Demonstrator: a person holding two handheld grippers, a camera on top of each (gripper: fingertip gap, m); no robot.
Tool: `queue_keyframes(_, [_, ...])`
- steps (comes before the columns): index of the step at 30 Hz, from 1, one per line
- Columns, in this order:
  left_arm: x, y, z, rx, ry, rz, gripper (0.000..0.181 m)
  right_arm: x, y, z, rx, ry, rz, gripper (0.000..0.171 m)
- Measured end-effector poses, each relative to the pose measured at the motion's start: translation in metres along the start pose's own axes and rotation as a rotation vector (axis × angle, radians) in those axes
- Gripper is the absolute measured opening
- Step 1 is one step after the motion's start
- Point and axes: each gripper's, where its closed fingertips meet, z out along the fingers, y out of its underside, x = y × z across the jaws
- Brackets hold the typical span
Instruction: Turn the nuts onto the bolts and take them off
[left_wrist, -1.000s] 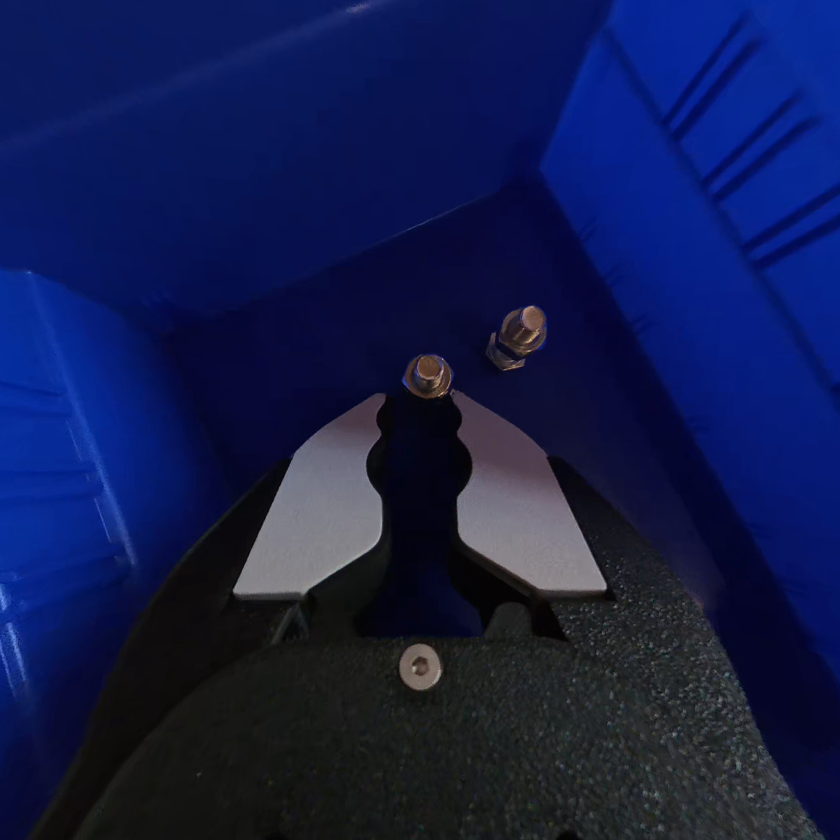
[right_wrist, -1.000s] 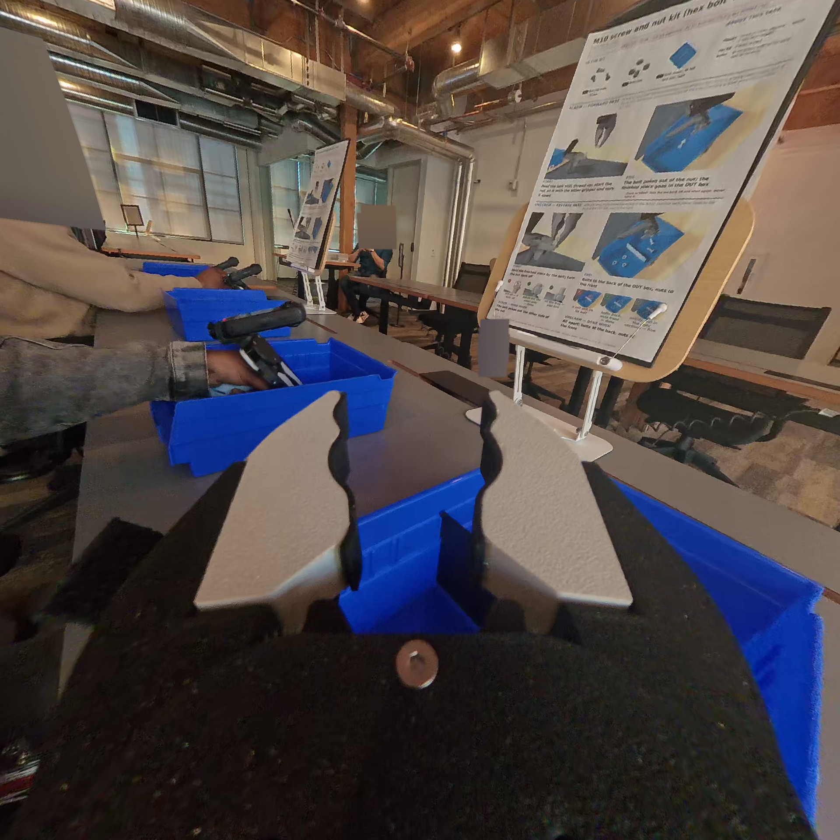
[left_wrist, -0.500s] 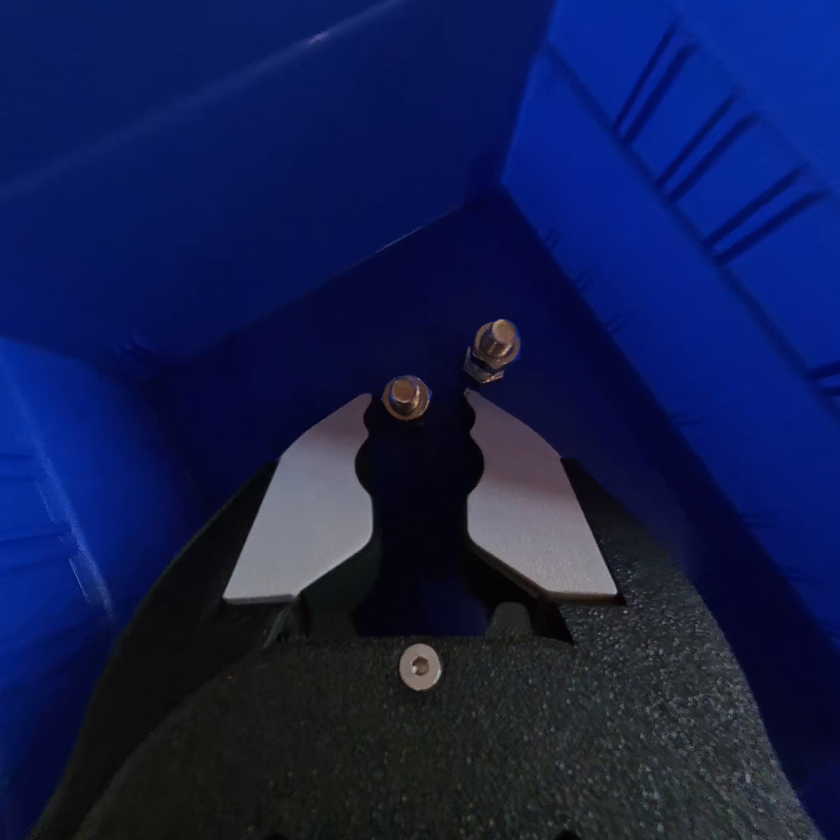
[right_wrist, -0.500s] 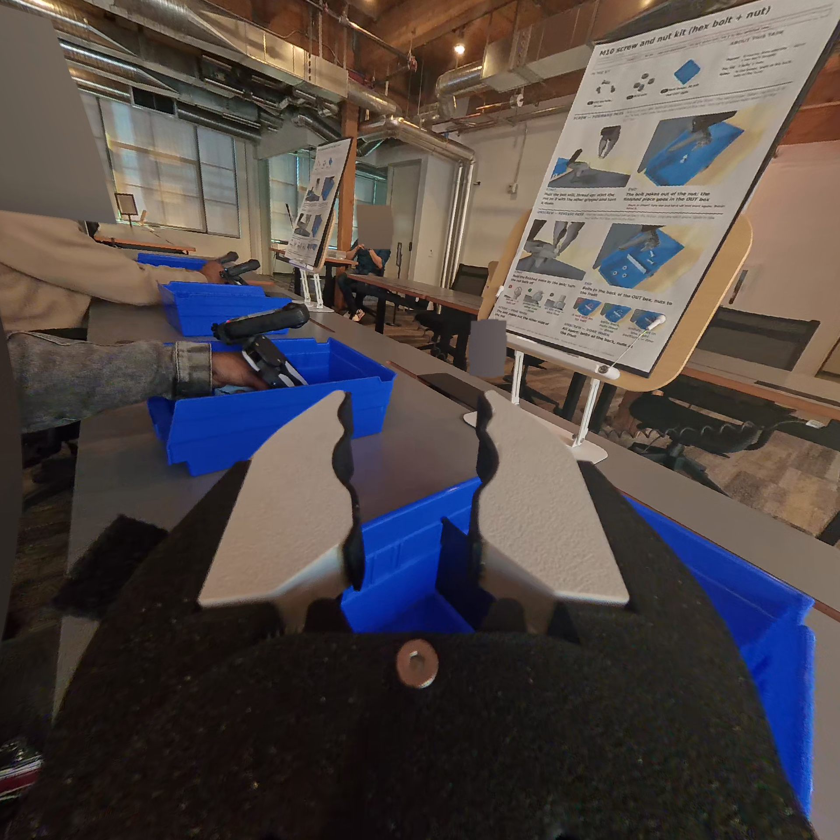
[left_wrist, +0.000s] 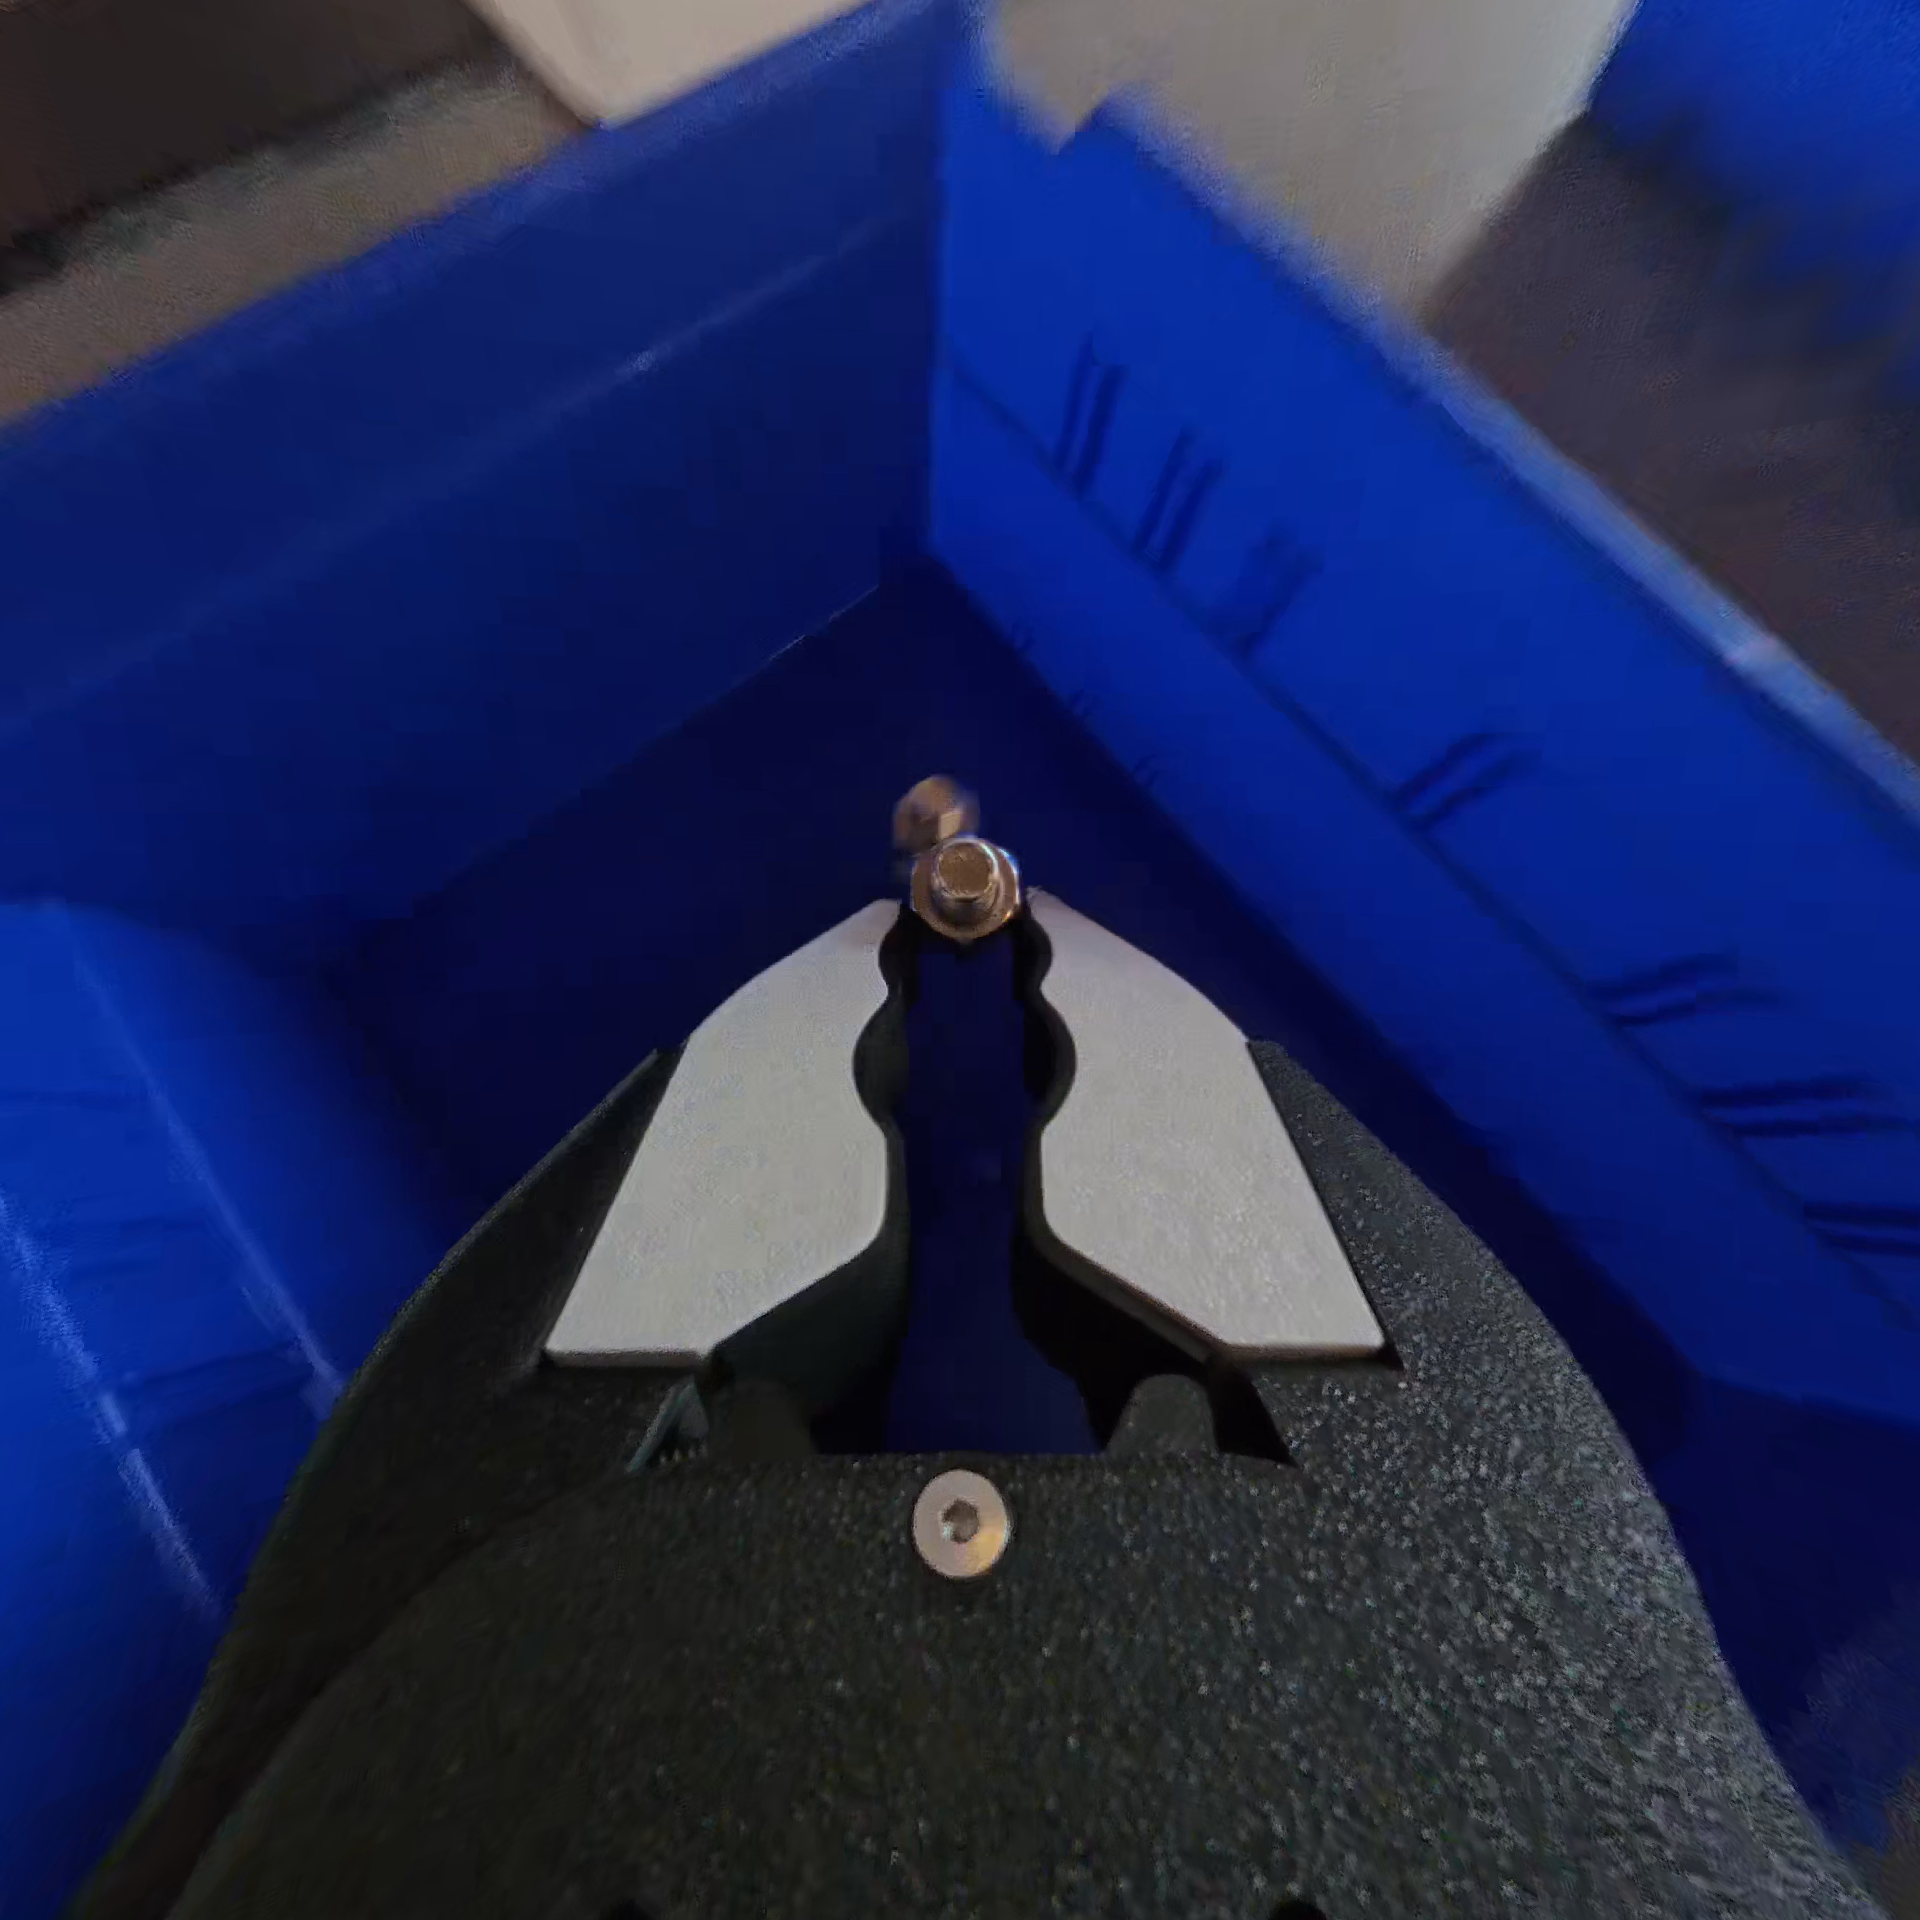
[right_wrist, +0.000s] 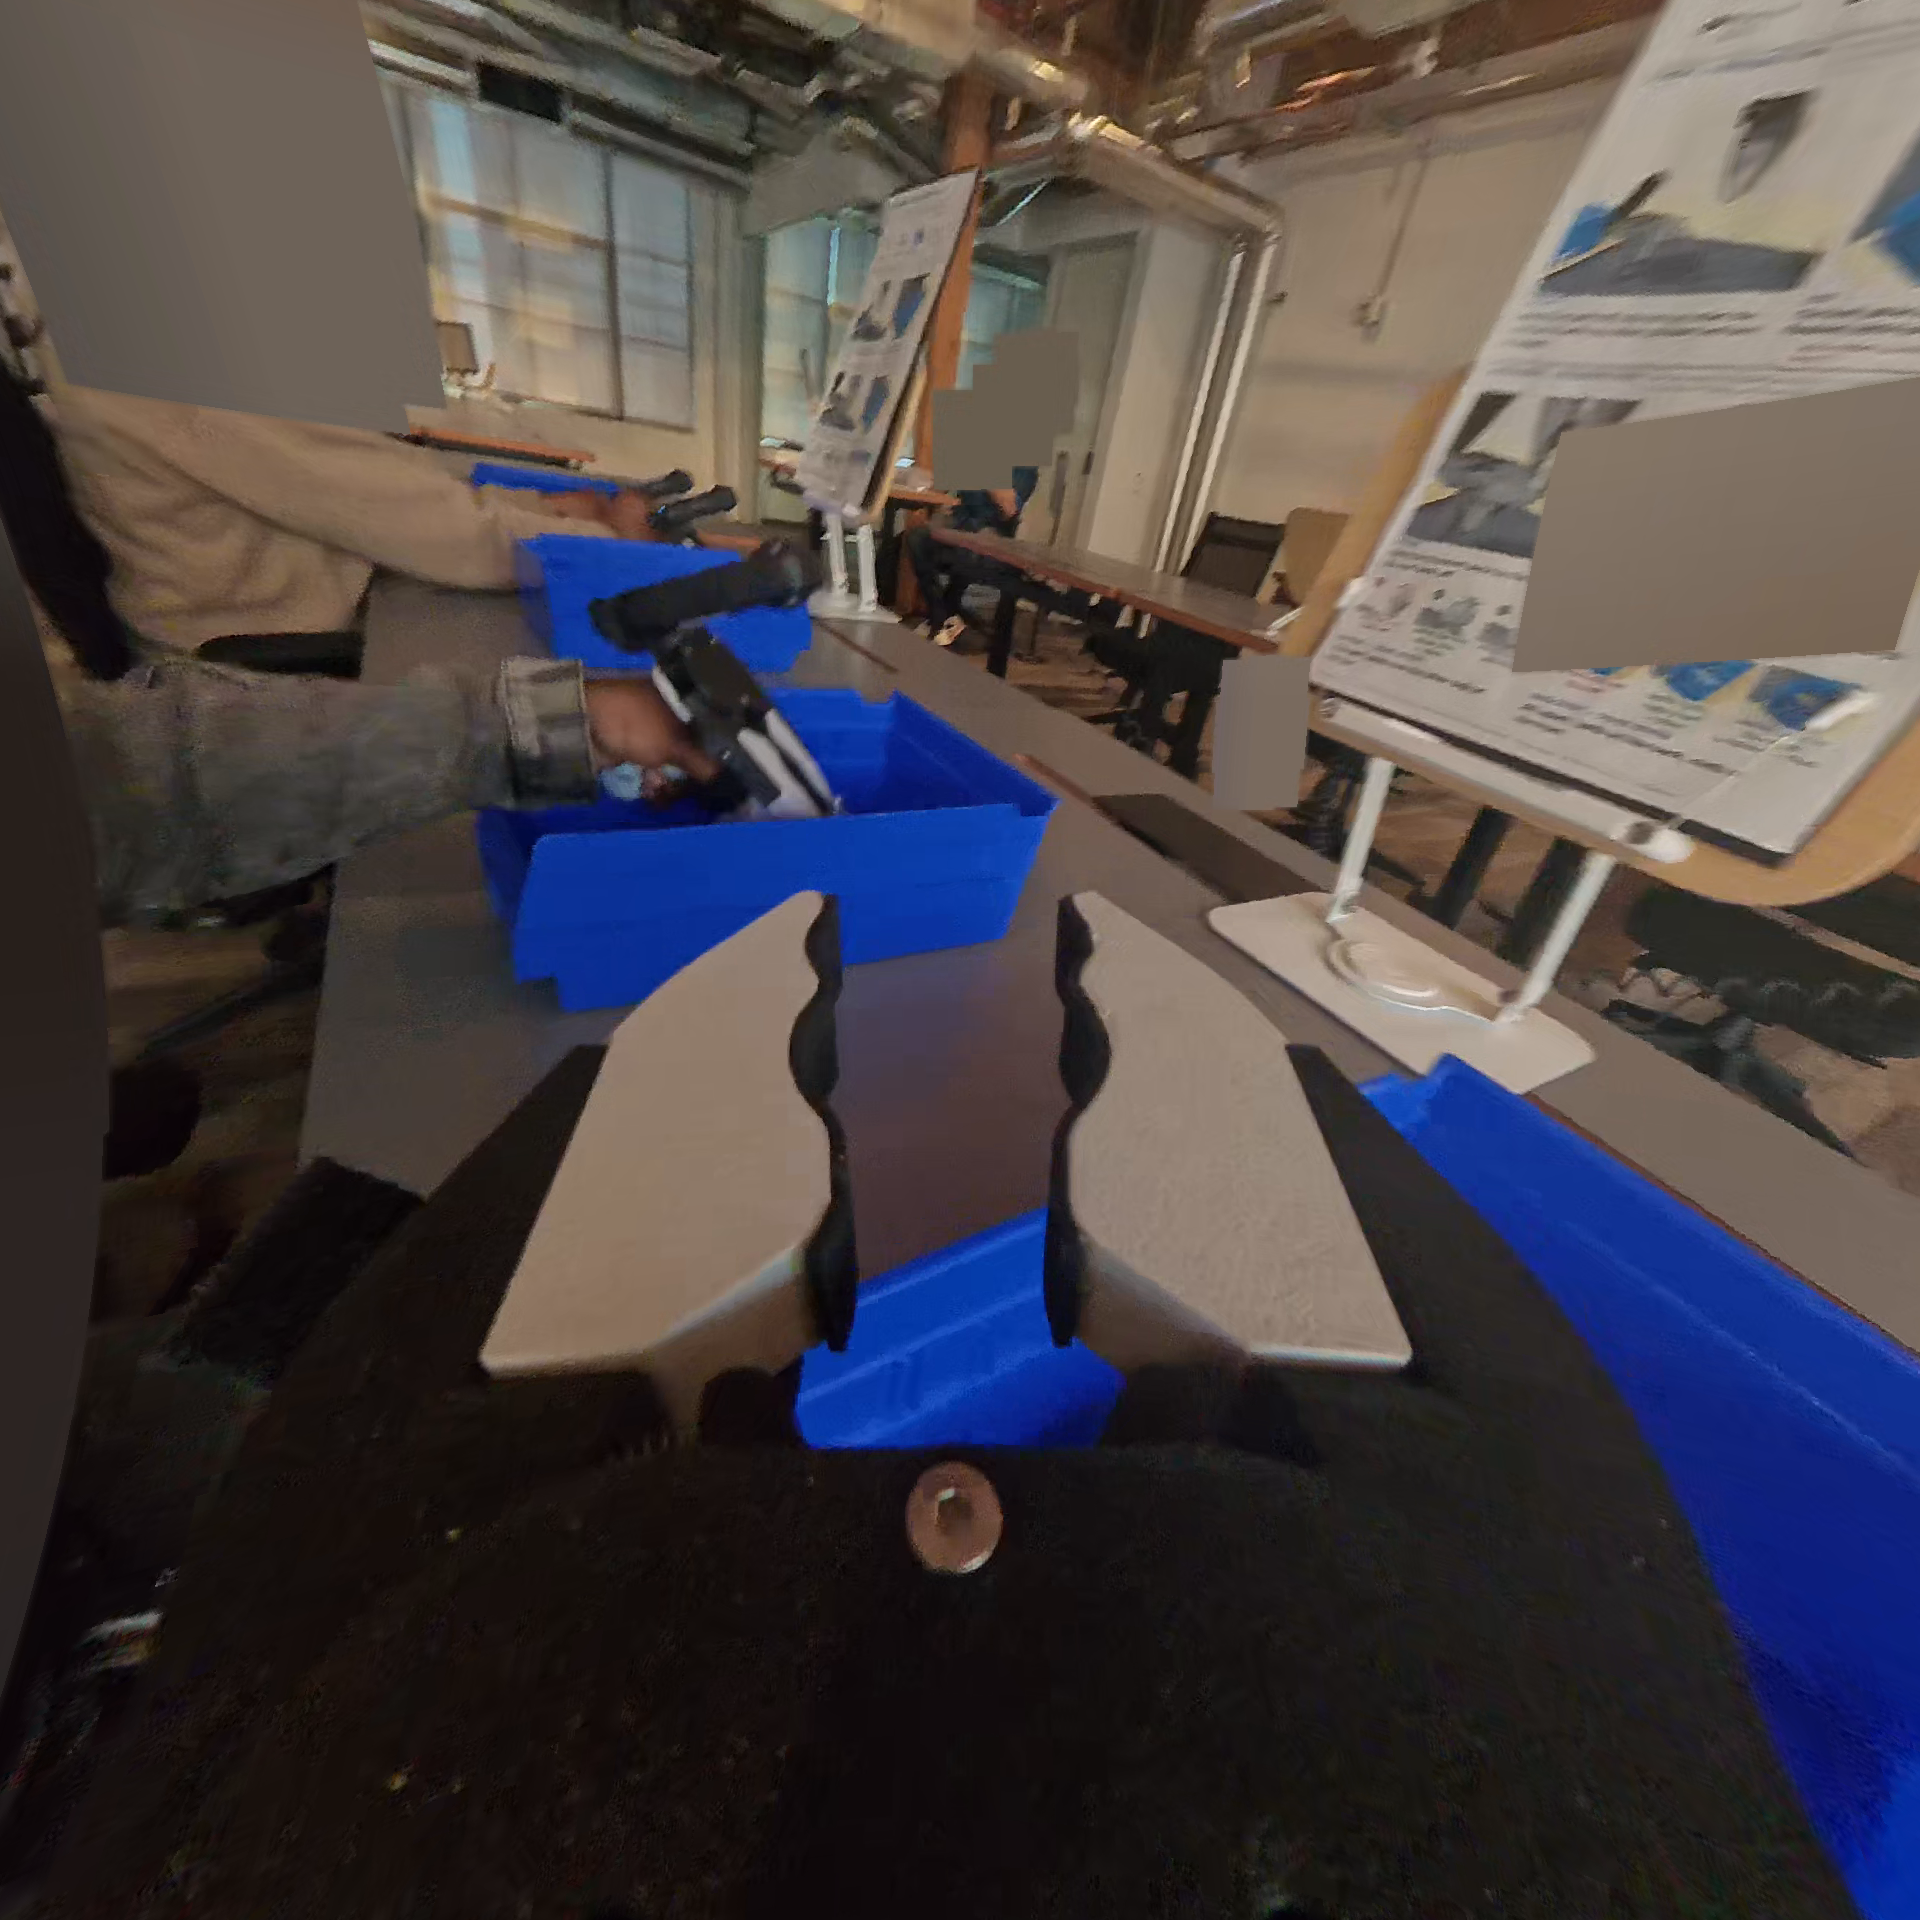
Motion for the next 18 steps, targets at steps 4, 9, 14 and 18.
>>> queue_keyframes(4, [0.06,-0.035,-0.03,0.131,0.135,0.141,0.018,-0.04,0.007,0.044,-0.066,-0.139,-0.003,0.047])
queue_keyframes(9, [0.131,-0.061,-0.056,0.226,0.271,0.303,0.018,-0.078,-0.002,0.102,-0.087,-0.241,-0.037,0.039])
queue_keyframes(14, [0.168,-0.069,-0.064,0.234,0.329,0.405,0.018,-0.087,-0.005,0.148,-0.159,-0.261,-0.08,0.041])
queue_keyframes(18, [0.176,-0.069,-0.062,0.236,0.345,0.43,0.018,-0.09,-0.001,0.167,-0.202,-0.278,-0.123,0.035])
